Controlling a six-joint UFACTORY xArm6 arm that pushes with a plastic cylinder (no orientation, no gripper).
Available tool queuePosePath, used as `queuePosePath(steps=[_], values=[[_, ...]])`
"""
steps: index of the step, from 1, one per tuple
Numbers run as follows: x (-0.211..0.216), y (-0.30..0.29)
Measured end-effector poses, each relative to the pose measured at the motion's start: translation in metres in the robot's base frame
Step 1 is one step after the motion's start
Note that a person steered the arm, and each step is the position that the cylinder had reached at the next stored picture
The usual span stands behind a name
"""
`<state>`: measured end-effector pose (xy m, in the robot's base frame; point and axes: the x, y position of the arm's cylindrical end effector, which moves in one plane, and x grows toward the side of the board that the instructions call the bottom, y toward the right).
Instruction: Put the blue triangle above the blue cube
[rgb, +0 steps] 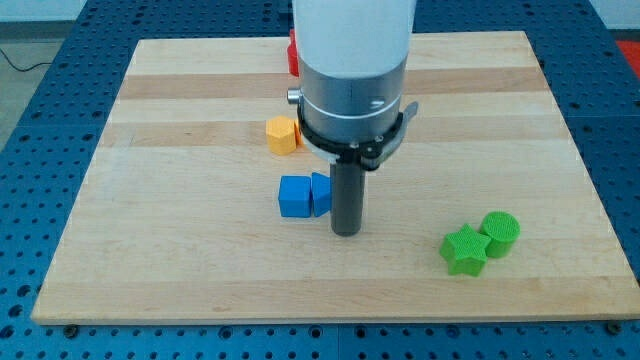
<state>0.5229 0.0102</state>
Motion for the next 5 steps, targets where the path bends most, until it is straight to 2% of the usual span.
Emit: queuePosePath(steps=[3, 5], values=[[-0.04, -0.042], [-0.045, 0.016]])
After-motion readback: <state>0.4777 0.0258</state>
